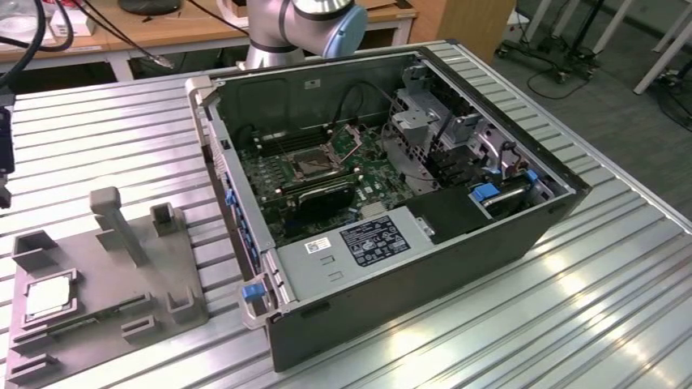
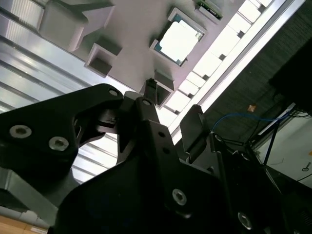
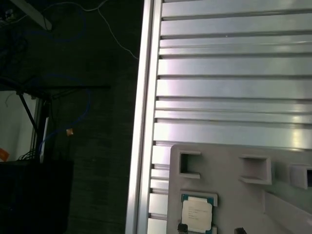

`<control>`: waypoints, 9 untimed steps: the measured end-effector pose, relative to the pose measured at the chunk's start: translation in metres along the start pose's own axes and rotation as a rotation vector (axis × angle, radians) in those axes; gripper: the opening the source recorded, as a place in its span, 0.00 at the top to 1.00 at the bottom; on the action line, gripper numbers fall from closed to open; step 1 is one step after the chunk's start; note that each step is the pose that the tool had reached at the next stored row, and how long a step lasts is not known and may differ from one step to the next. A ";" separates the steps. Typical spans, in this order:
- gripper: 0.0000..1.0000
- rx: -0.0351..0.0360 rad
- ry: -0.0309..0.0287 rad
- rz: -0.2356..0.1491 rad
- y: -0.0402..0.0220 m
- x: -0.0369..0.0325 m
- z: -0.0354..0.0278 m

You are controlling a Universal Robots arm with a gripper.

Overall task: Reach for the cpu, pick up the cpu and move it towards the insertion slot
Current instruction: 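Reach for the cpu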

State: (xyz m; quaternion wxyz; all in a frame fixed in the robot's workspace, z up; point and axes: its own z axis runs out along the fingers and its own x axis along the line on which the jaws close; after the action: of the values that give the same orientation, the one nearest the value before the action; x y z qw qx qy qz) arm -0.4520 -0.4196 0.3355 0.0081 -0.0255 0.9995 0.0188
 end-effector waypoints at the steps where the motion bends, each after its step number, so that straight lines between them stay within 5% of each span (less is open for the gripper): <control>1: 0.53 0.0001 0.0001 0.000 -0.0002 0.0003 0.0017; 9: 0.45 0.0003 -0.0052 0.000 -0.0008 0.0124 0.0162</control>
State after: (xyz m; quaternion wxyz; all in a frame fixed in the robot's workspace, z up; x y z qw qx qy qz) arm -0.4641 -0.4204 0.3191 0.0107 -0.0254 0.9994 0.0187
